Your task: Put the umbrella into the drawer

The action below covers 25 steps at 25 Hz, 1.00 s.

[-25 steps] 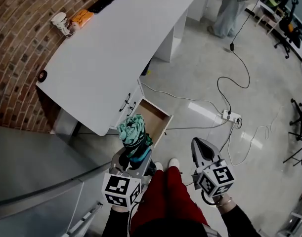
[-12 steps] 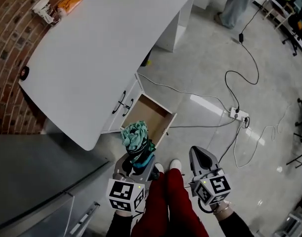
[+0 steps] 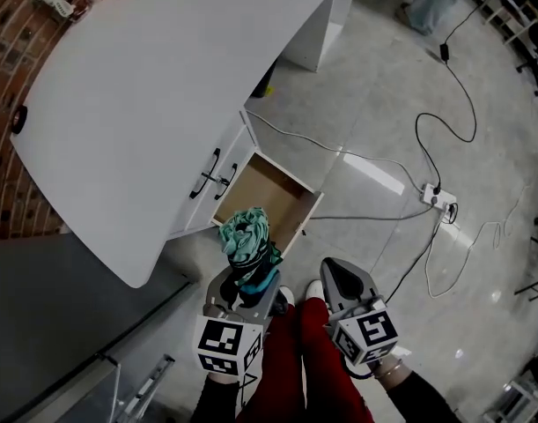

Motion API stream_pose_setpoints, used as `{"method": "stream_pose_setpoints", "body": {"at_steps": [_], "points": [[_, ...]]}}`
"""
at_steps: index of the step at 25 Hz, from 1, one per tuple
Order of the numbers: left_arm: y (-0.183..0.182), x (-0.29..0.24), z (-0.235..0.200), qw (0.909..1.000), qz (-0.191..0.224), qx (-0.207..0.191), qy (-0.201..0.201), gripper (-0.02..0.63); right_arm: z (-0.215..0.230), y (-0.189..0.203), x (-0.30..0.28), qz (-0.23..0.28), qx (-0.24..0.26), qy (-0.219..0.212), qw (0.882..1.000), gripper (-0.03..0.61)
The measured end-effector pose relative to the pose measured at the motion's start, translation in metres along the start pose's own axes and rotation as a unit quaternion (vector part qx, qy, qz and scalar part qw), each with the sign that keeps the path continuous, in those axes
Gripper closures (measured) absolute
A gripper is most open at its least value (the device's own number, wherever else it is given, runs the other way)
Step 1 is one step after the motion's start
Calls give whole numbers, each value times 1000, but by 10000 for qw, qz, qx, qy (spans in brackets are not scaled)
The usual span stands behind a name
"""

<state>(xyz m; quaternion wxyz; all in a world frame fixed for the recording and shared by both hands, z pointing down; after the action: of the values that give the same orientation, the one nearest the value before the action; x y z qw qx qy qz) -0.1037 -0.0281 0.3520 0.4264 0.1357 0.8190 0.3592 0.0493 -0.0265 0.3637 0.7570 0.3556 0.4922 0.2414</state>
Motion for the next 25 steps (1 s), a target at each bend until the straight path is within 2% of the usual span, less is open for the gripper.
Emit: {"method": "stream_pose_setpoints", "body": {"at_steps": [10, 25], "points": [[39, -38, -26, 9999, -120, 29, -65, 382, 17, 31, -45, -61, 19, -148, 9999, 577], [82, -111, -60, 9999, 21, 30, -118, 382, 52, 70, -111, 55, 122, -259, 9996, 577]]}}
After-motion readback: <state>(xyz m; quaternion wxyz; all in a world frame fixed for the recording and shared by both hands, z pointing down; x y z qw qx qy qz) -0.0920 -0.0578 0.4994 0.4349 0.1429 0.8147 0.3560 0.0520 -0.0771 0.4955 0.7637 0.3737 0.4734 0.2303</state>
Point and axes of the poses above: the fingertips, and each gripper's own axes: x backward along the fingers, z to its right, y out of its underside, the point moved 4 cm from there along x, backward along the fingers, and after that the axes turned 7 degrees about y, right-handed, at the moved point
